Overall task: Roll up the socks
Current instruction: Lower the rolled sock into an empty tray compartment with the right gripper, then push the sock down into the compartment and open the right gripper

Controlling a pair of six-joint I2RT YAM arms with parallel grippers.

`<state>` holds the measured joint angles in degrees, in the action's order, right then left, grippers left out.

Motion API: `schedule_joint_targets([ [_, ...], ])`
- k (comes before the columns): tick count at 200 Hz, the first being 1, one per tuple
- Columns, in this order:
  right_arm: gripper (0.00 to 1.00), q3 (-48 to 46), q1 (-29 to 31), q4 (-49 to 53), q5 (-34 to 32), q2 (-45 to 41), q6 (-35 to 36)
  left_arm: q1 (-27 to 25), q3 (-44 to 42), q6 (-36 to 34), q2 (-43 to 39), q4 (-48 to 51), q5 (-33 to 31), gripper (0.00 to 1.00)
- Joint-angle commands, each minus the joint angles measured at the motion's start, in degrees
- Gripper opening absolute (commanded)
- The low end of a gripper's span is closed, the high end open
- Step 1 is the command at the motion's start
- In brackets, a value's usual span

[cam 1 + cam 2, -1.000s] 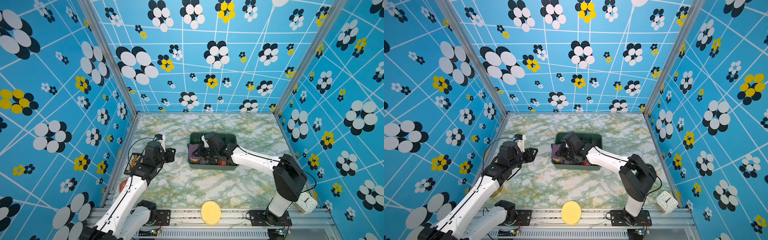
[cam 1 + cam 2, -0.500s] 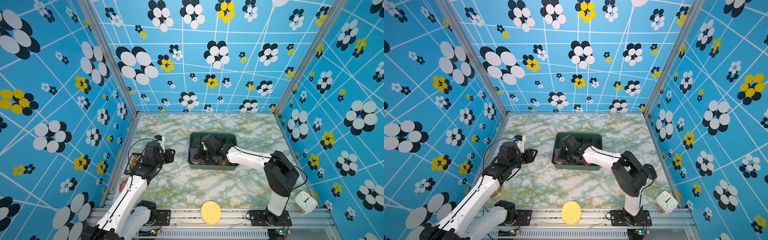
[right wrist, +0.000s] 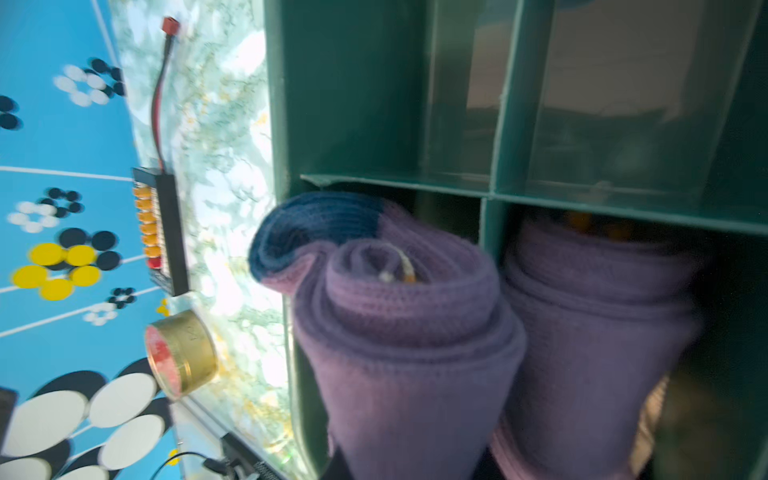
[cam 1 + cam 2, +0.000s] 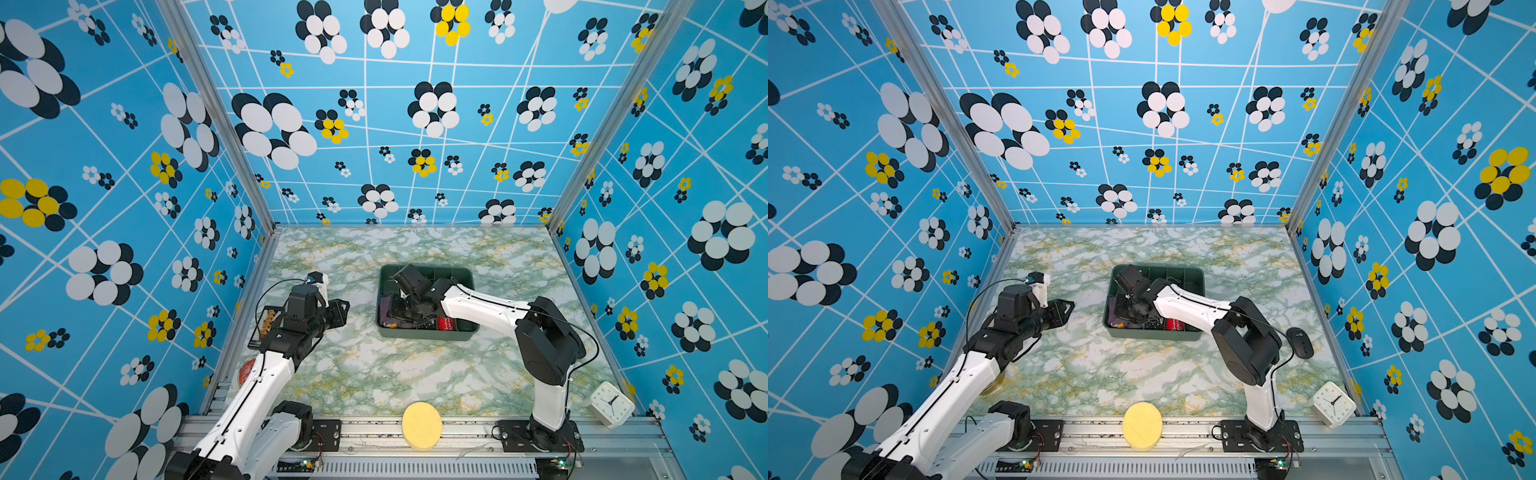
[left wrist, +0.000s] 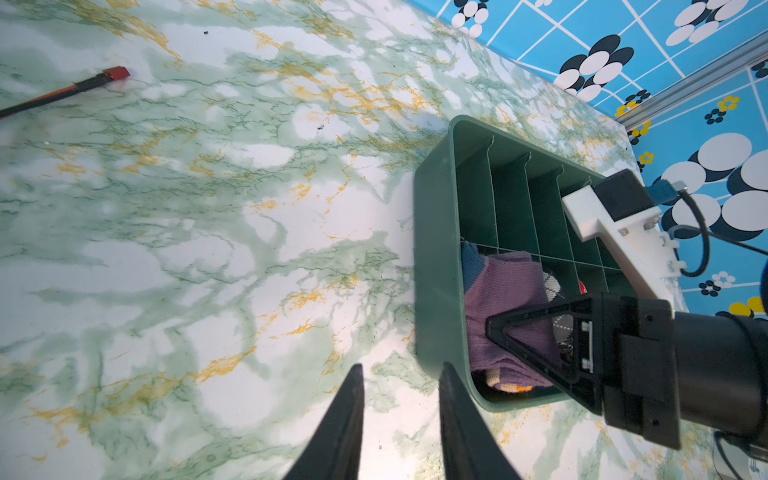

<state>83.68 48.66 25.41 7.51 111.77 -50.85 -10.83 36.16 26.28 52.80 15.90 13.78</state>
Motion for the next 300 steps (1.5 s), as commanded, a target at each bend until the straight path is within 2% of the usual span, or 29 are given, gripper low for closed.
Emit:
schedule_joint_targets([
  [1, 0.00, 4.2, 0.8, 10.6, -6.7, 3.0, 3.7, 0.6, -1.0, -0.9, 0.0, -0.7, 1.2, 0.33],
  [79, 0.00, 15.6, 2.9, 18.6, -11.3, 10.4, 5.7, 1.2, -1.5, -1.1, 0.1, -0.7, 1.7, 0.33],
  [210, 0.00, 29.5, 4.5, 25.5, -12.8, 23.6, 6.6, 1.4, -2.5, -1.0, 1.6, -1.9, 3.0, 0.35],
  [236, 0.22, 31.0, 4.5, 26.0, -12.3, 24.8, 7.5, 1.5, -2.5, -1.2, 1.5, -1.5, 2.9, 0.37],
  [262, 0.36, 31.0, 4.5, 26.4, -13.5, 23.6, 8.3, 1.6, -2.5, -1.5, 1.0, -0.9, 2.7, 0.40],
  [276, 0.42, 31.1, 4.5, 26.4, -14.2, 22.8, 8.7, 1.7, -2.3, -1.5, 0.8, -0.8, 2.7, 0.41],
  [300, 0.46, 31.8, 4.5, 26.8, -14.6, 22.1, 9.2, 1.7, -2.2, -1.4, 0.9, -0.7, 2.8, 0.42],
])
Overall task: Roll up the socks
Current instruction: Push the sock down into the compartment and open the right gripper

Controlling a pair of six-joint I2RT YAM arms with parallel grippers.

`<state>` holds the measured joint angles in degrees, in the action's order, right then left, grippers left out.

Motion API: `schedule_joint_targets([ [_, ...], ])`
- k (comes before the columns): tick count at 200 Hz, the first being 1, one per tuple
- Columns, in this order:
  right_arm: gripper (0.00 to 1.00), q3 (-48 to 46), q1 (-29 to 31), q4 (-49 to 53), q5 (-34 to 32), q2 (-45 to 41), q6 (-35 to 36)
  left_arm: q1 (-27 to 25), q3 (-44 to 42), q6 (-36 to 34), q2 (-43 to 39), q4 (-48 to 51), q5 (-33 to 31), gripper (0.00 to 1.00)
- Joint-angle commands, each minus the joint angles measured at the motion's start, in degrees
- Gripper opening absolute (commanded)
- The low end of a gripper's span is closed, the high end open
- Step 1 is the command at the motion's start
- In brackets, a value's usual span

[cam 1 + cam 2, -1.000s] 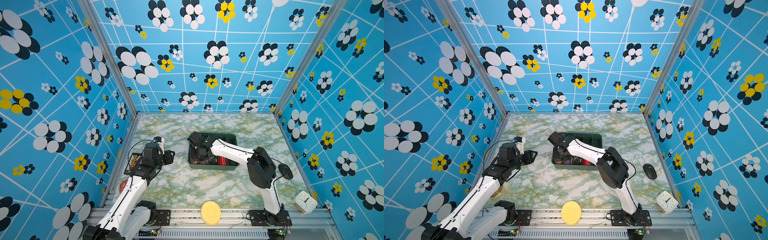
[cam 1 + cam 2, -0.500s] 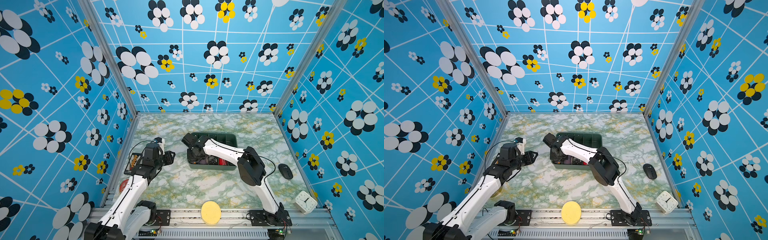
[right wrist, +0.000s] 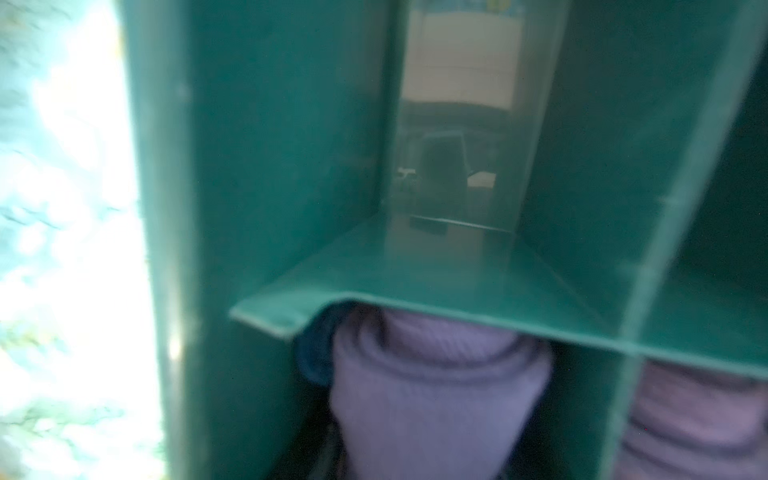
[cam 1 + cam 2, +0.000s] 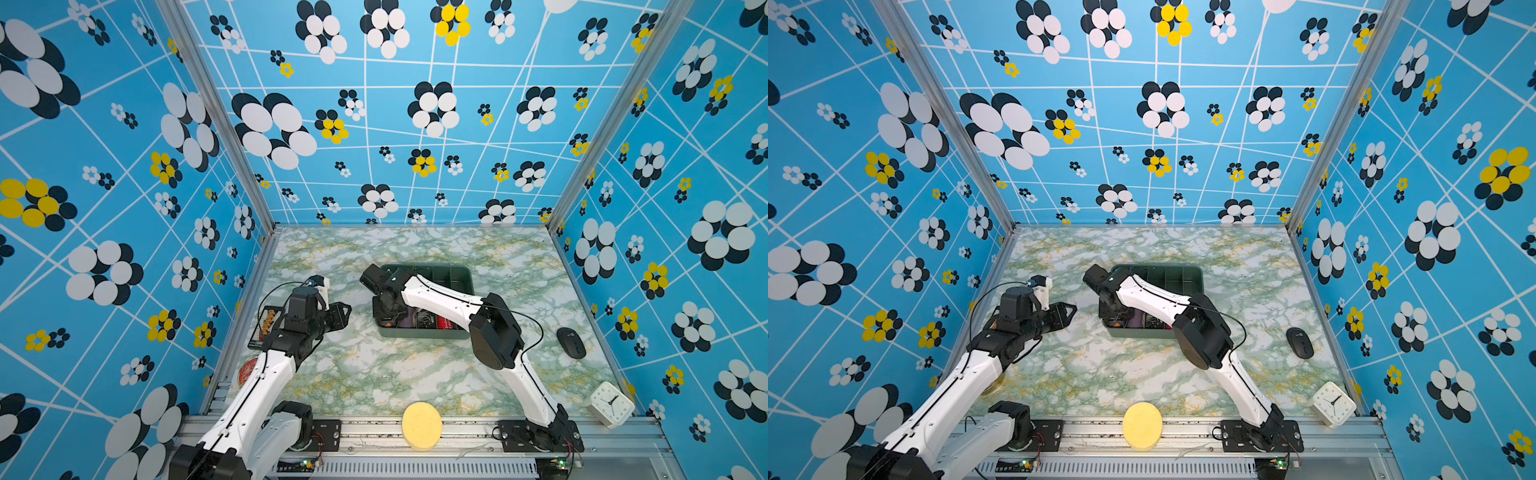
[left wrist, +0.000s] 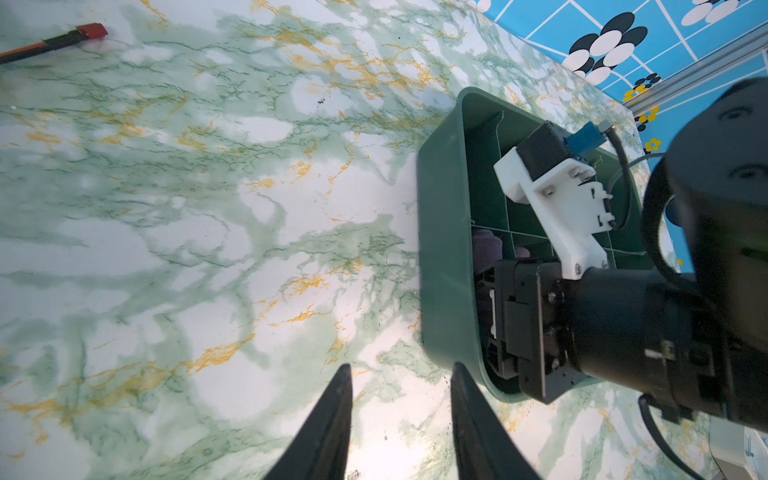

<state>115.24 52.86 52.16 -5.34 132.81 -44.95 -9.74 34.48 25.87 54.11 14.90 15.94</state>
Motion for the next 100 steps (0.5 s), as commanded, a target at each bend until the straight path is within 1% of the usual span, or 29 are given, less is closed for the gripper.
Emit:
schedule_joint_targets([
  [1, 0.46, 0.2, 0.3, 0.1, -1.8, 1.1, 3.4, 0.6, -0.5, -1.0, -0.4, 0.3, 0.7, 0.42],
  [37, 0.50, 1.2, 0.2, 0.8, -2.2, 1.3, 3.8, 0.7, -0.3, -1.2, -0.6, 0.9, 0.6, 0.42],
  [100, 0.53, 1.4, 0.3, 2.1, -2.1, 2.0, 4.8, 0.6, -0.2, -1.4, -0.6, 1.0, 0.5, 0.42],
])
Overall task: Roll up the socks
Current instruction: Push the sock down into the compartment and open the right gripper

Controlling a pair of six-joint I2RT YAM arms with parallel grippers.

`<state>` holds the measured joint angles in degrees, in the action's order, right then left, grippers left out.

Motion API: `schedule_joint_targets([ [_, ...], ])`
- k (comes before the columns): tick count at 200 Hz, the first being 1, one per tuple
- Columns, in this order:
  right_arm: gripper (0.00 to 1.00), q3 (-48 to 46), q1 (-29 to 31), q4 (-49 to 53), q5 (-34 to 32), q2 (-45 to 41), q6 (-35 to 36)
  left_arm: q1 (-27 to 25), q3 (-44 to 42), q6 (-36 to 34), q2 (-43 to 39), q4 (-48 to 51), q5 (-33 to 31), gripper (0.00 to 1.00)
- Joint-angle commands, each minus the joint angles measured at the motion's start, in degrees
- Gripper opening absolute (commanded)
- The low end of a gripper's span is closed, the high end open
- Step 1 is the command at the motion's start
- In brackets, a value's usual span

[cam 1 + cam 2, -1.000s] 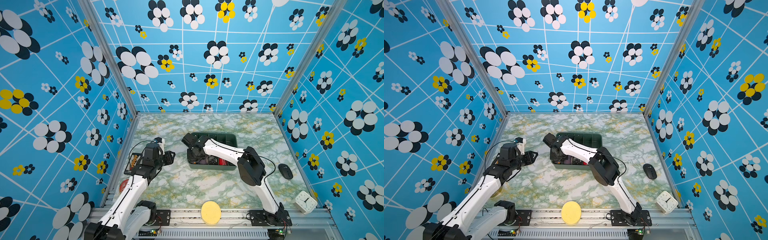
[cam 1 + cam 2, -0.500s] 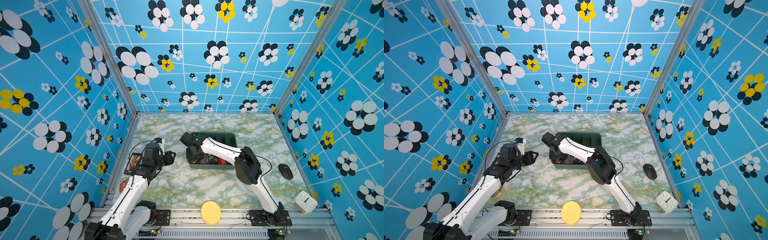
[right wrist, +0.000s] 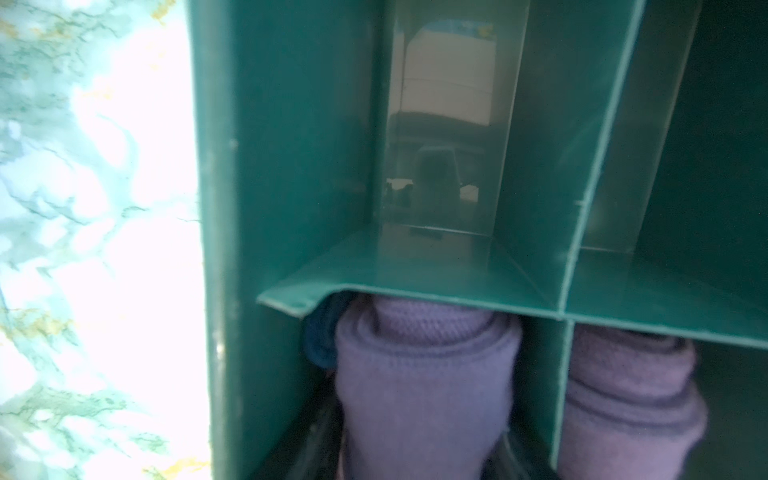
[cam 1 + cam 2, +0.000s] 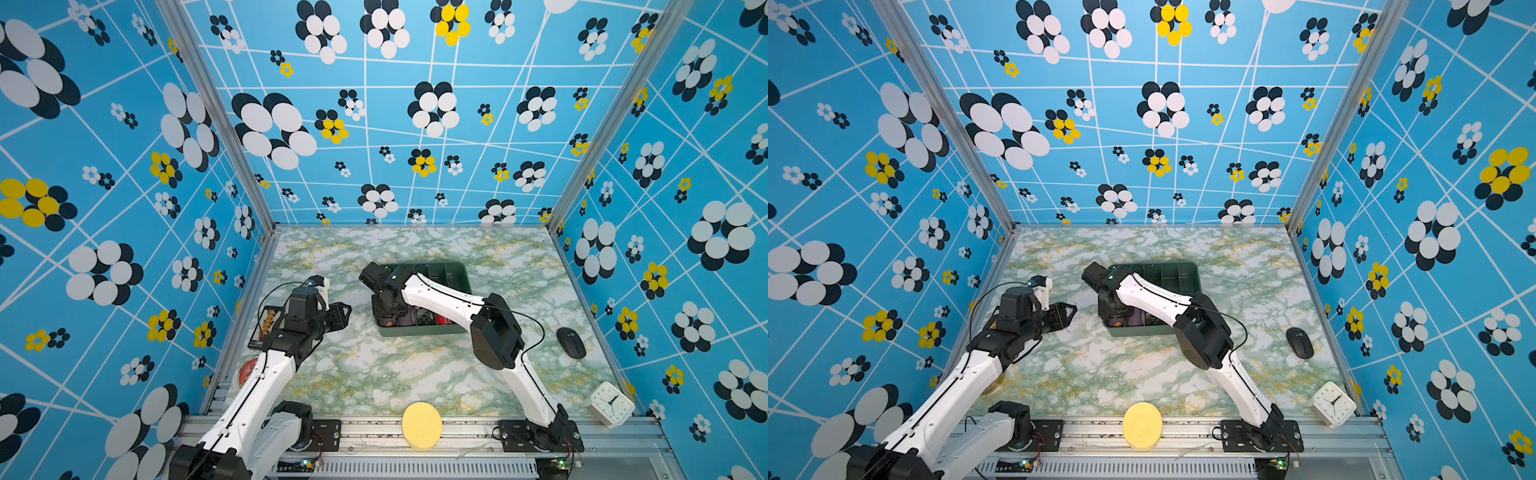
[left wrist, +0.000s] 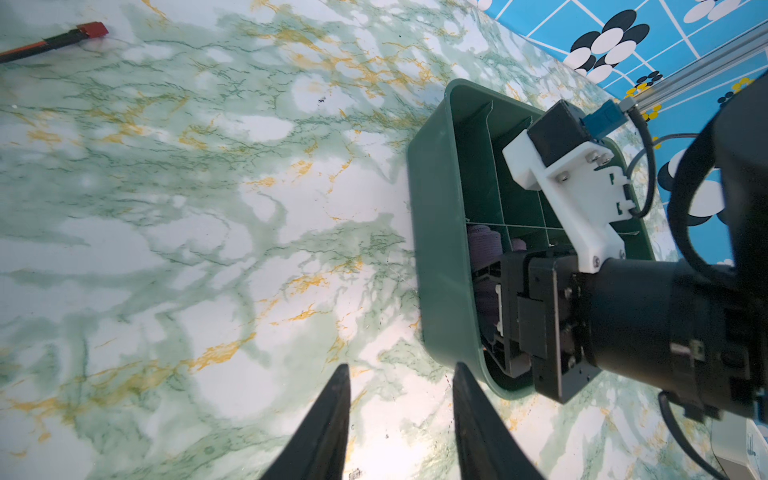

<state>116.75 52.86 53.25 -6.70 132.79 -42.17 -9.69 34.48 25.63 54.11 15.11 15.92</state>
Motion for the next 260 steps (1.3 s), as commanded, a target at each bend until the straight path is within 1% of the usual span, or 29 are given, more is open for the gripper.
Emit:
schedule_joint_targets([
  [1, 0.54, -0.1, 0.3, 1.1, -0.8, 2.0, 2.1, 0.6, -0.2, -1.2, -0.6, 0.8, 0.5, 0.42],
  [24, 0.58, 0.1, 0.3, 1.0, 0.2, 2.4, 2.5, 0.6, -0.4, -1.2, -0.6, 0.6, 0.6, 0.42],
  [53, 0.59, 1.0, 0.3, 1.4, 0.4, 3.0, 2.7, 0.6, -0.5, -1.4, -0.5, 0.4, 0.6, 0.42],
  [70, 0.59, 1.8, 0.5, 2.2, 0.1, 3.2, 2.9, 0.6, -0.5, -1.4, -0.4, 0.4, 0.6, 0.42],
  [73, 0.59, 1.9, 0.5, 2.2, 0.0, 3.2, 3.0, 0.6, -0.5, -1.4, -0.4, 0.4, 0.6, 0.46],
  [77, 0.59, 2.0, 0.6, 2.4, -0.1, 3.1, 3.1, 0.6, -0.5, -1.4, -0.4, 0.4, 0.6, 0.47],
  [95, 0.59, 2.6, 0.7, 2.9, -0.7, 2.8, 3.4, 0.6, -0.6, -1.4, -0.4, 0.3, 0.6, 0.47],
  [112, 0.63, 2.8, 0.6, 3.3, -1.7, 2.1, 3.8, 0.7, -0.7, -1.3, -0.4, 0.2, 0.7, 0.47],
  [150, 0.63, 2.7, 0.7, 3.6, -2.3, 0.8, 4.3, 0.6, -0.8, -1.3, -0.6, 0.3, 0.8, 0.47],
  [211, 0.64, 2.9, 0.8, 3.8, -4.4, -2.5, 5.3, 0.6, -0.9, -1.3, -0.8, 0.6, 0.5, 0.47],
  [233, 0.64, 2.2, 0.8, 2.6, -4.6, -4.6, 5.6, 0.7, -1.0, -1.3, -0.8, 0.5, 0.5, 0.47],
  [260, 0.64, 0.6, 0.8, 0.6, -6.7, -7.6, 6.3, 0.8, -1.4, -1.5, -0.9, 0.1, 0.6, 0.47],
])
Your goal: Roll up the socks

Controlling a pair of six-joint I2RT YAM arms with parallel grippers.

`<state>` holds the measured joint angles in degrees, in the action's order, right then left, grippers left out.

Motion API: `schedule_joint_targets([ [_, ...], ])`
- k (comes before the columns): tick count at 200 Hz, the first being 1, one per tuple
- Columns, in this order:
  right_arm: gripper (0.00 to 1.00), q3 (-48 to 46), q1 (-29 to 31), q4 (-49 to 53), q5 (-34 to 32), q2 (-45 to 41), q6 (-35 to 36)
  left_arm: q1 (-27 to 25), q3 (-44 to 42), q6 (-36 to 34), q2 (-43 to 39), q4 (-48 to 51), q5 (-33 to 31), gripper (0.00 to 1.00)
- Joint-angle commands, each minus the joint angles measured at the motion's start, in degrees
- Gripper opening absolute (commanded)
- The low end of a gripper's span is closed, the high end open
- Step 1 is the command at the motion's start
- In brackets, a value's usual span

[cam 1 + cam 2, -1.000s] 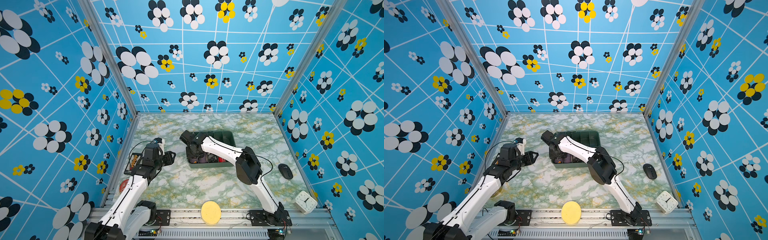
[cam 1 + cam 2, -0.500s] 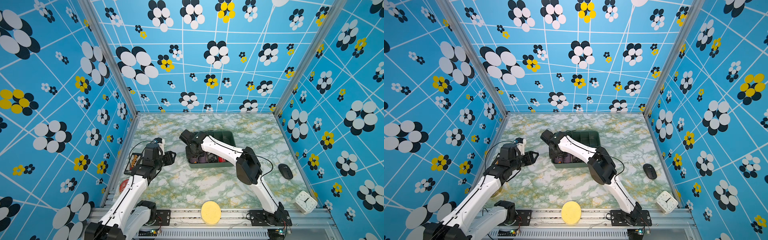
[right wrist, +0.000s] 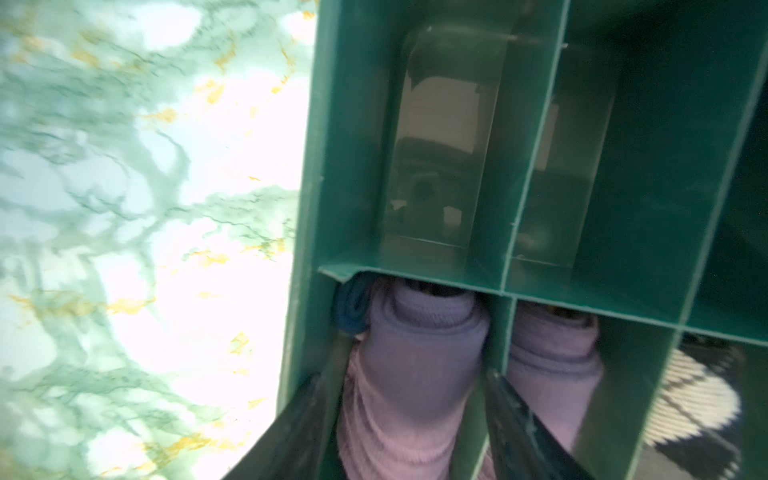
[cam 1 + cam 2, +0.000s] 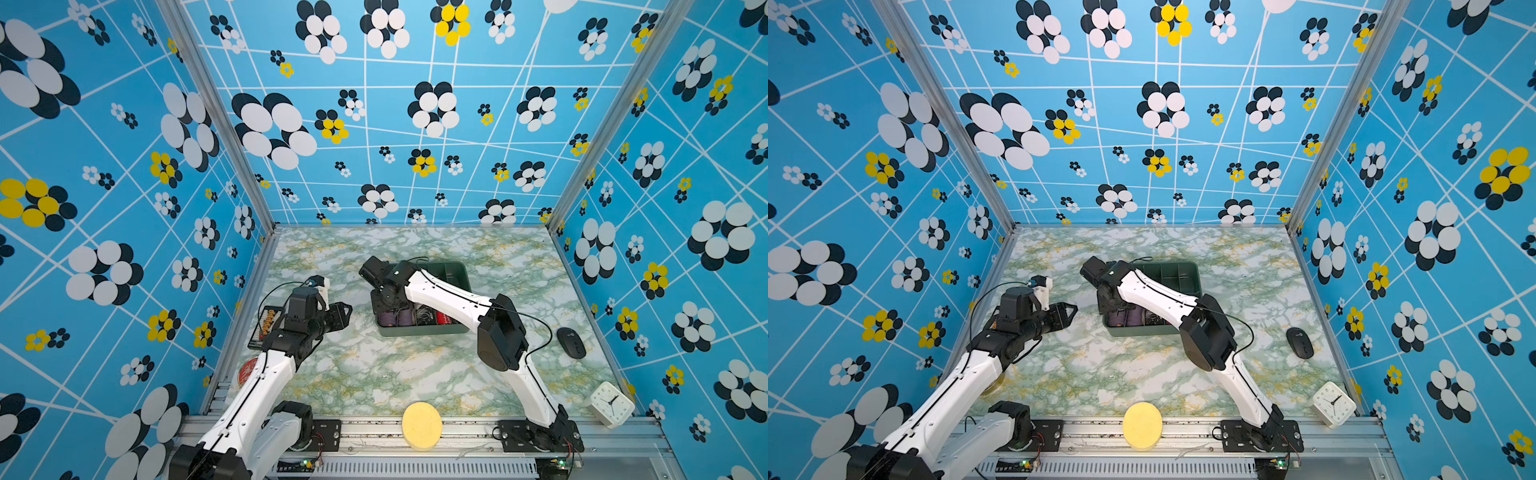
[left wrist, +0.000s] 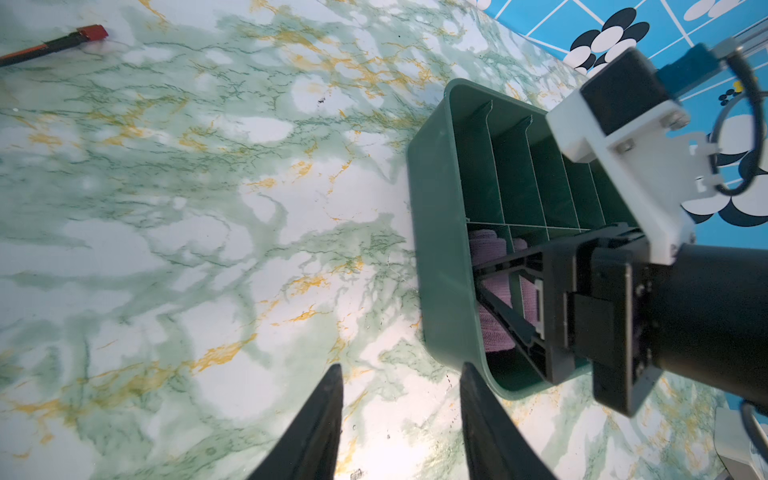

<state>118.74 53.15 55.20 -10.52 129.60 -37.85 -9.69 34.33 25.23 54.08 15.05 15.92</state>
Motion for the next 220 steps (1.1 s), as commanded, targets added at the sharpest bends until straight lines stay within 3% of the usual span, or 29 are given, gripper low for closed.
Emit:
schedule_joint_targets([
  [1, 0.64, -1.5, 0.5, -1.4, -2.9, -4.5, 2.0, 0.8, -1.3, -1.1, -1.0, 0.2, 0.6, 0.47],
  [54, 0.63, -16.0, -0.3, -16.1, -4.9, -17.5, 5.7, 1.0, -2.4, -1.8, -1.7, -0.8, 1.6, 0.48],
  [95, 0.63, -33.8, -4.5, -25.0, -6.9, -31.4, 5.8, 1.0, -3.7, -2.3, -3.5, -2.1, 1.1, 0.50],
  [139, 0.64, -54.7, -14.5, -31.6, -7.2, -49.7, 3.9, 1.0, -3.9, -2.8, -2.0, -3.4, 3.4, 0.53],
  [184, 0.85, -71.2, -27.7, -35.6, -10.7, -65.5, 8.1, 1.0, -5.0, -1.5, -2.4, -7.5, 3.2, 0.57],
  [197, 0.85, -75.7, -31.4, -38.7, -12.4, -68.6, 10.7, 1.0, -4.9, -1.6, -2.0, -8.4, 3.0, 0.58],
  [220, 0.92, -82.8, -36.2, -46.6, -17.0, -72.1, 15.2, 1.0, -4.3, -2.2, -0.2, -9.4, 3.5, 0.71],
])
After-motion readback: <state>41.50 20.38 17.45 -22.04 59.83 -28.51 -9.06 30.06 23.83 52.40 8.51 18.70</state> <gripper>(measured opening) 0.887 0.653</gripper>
